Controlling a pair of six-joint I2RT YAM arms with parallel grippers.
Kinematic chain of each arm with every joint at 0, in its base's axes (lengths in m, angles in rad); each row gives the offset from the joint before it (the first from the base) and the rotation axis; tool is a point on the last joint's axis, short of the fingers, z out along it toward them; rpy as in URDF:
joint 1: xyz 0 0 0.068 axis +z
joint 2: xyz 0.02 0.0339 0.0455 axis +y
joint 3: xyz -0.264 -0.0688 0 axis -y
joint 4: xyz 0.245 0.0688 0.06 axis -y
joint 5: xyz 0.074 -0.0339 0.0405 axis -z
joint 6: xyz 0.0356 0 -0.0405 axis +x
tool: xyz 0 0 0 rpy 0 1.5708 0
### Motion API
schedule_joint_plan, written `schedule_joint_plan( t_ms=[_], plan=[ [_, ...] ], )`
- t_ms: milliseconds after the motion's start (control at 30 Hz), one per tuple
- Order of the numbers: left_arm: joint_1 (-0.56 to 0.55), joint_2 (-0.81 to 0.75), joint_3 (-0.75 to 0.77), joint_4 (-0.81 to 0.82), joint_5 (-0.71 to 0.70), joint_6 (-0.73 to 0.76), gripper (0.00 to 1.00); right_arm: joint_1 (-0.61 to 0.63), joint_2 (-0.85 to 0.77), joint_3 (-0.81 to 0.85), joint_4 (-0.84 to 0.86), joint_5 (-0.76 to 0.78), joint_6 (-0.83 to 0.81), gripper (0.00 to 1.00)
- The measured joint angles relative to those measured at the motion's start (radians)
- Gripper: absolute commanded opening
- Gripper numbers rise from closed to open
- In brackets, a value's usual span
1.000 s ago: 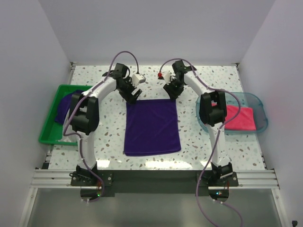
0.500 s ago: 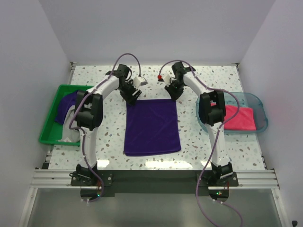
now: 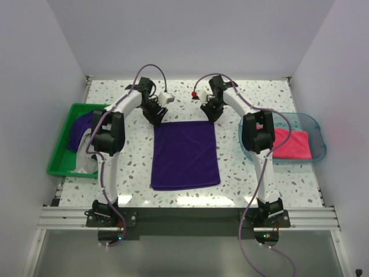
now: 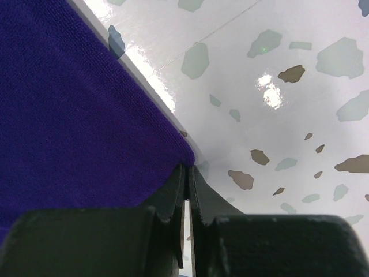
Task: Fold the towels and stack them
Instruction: Fold the towel
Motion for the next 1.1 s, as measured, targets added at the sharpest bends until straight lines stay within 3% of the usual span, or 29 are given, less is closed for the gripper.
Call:
schedule_joint_plan(
  t_ms=[400,700,733,833,1100],
  plan=[
    [-0.033,0.001,0.0,-0.013,-0.094,-0.005,0.52,0.005,0.0,0.0,0.001,0.008,0.003,0.01],
    [-0.05,0.005,0.0,-0.011,-0.148,-0.01,0.25,0.006,0.0,-0.002,0.004,0.015,0.008,0.0],
    [-0.05,0.006,0.001,-0.011,-0.148,-0.011,0.15,0.006,0.0,-0.002,0.005,0.017,0.01,0.0],
    [-0.048,0.015,0.015,-0.02,-0.148,-0.014,0.02,0.007,0.0,-0.002,0.008,0.029,0.017,0.0],
    [-0.042,0.074,0.129,-0.055,-0.172,-0.036,0.0,0.017,0.0,0.014,0.092,0.137,0.052,0.0]
  ],
)
